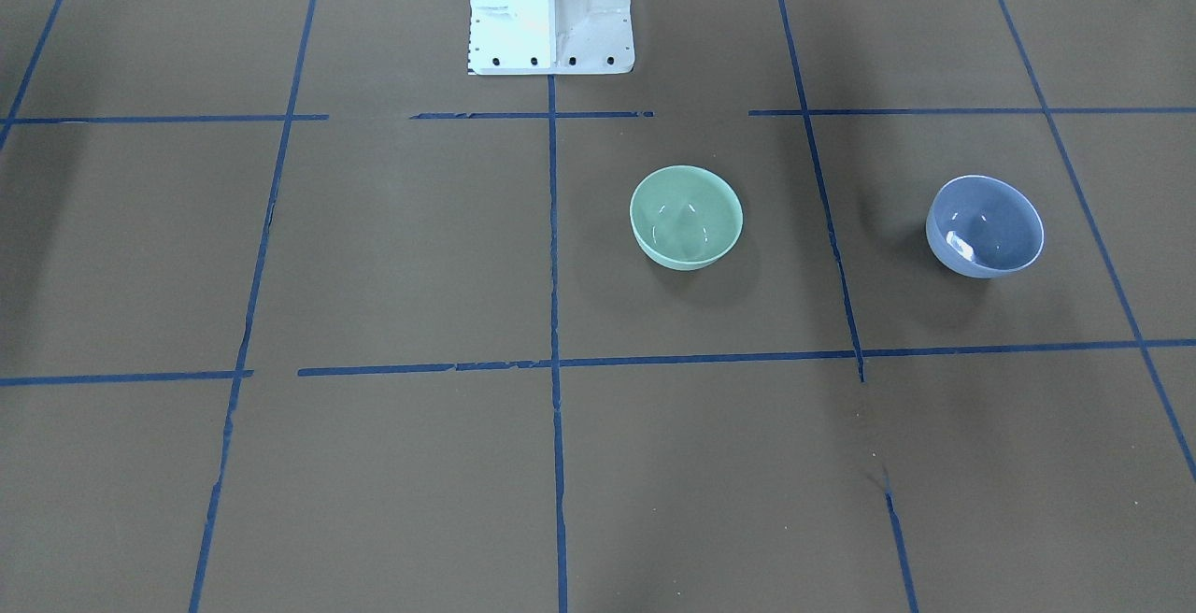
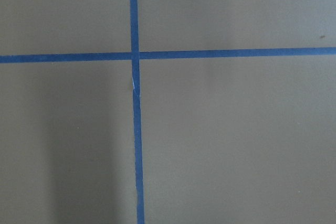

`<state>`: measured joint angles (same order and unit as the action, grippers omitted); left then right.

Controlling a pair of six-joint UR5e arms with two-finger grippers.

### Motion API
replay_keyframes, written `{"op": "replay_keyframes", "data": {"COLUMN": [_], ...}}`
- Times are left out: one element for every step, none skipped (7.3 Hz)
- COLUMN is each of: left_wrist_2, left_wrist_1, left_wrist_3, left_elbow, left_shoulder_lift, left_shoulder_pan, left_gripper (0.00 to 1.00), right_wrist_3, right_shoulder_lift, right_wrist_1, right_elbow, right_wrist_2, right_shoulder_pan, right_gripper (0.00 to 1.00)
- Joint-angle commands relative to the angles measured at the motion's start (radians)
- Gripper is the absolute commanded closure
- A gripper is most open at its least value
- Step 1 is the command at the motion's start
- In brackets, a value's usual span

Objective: Stack blue bowl on green bowl
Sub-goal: 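Move the left gripper toward the blue bowl's rim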

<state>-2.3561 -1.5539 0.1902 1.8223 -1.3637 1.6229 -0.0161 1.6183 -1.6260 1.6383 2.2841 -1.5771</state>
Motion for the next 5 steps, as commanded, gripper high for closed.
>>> {"op": "replay_keyframes", "data": {"left_wrist_2": [0.004,-0.011,-0.012,-0.006,-0.005], "left_wrist_1": [0.0,0.0,-0.005,-0.003,-0.002], "left_wrist_3": [-0.001,-0.005,-0.006,-0.014,-0.037], "left_elbow": [-0.009,-0.012,-0.026,-0.012,-0.012], "left_shoulder_lift": [-0.008,-0.011,-0.017,-0.044,-0.049], "left_shoulder_pan": [-0.006,-0.006,-0.006,-0.006,-0.014], "left_gripper": [0.0,0.0,0.0,0.0,0.0], "right_wrist_3": [0.001,0.001,0.001,-0.001,-0.001], "right_shoulder_lift": [0.0,0.0,0.0,0.0,0.0], "right_wrist_1": [0.0,0.0,0.0,0.0,0.0], "right_elbow": [0.0,0.0,0.0,0.0,0.0], "right_wrist_2": [0.0,0.0,0.0,0.0,0.0], "right_shoulder_pan": [-0.001,0.0,-0.001,0.0,0.0], "right_gripper": [0.0,0.0,0.0,0.0,0.0]}}
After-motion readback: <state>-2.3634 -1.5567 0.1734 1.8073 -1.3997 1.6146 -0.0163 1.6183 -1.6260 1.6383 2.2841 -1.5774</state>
